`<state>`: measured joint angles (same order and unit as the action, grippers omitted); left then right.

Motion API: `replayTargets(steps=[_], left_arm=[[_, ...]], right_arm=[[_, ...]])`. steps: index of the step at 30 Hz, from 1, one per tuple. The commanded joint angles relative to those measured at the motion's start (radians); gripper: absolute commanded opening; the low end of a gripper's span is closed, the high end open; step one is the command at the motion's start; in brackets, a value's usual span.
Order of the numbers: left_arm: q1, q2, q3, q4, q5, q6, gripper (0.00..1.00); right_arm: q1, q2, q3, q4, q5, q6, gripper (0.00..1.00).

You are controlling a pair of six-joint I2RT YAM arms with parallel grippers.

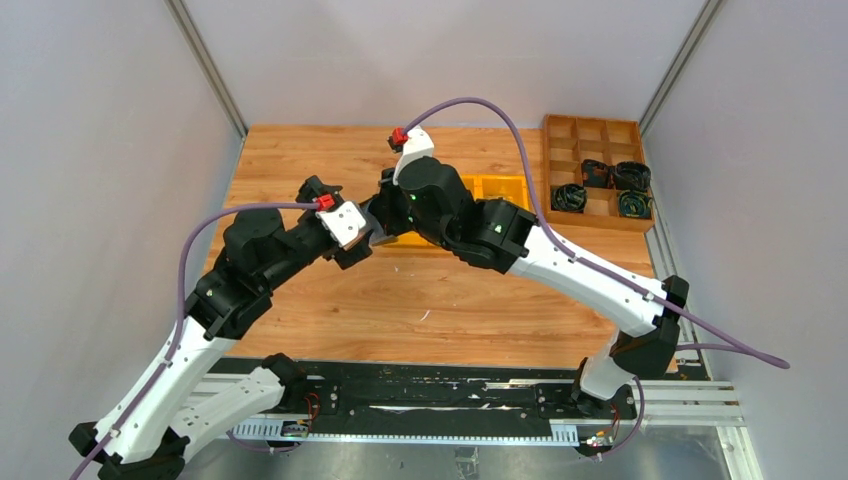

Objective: Take the credit cards out of the card holder
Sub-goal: Open the card holder at the center of the board.

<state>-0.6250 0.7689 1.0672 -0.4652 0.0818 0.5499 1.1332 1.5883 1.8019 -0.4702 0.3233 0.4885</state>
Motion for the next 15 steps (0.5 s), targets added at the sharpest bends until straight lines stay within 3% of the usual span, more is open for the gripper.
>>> replayTargets(steps=[1, 9, 15], left_arm=[[-0.007, -0.015, 0.022, 0.074, -0.078, -0.004, 0.99], [-0.007, -0.039, 0.086, -0.027, -0.079, 0.041, 0.8], [-0.007, 0.007, 0.224, -0.133, -0.026, -0.065, 0.44]], right_arm=[[0.017, -0.047, -0.019, 0.039, 0.028, 0.002, 0.0], [0.0, -0.139, -0.138, 0.156, -0.06, -0.052, 0.0], [-0.046, -0.216, -0.239, 0.25, -0.247, -0.061, 0.0]])
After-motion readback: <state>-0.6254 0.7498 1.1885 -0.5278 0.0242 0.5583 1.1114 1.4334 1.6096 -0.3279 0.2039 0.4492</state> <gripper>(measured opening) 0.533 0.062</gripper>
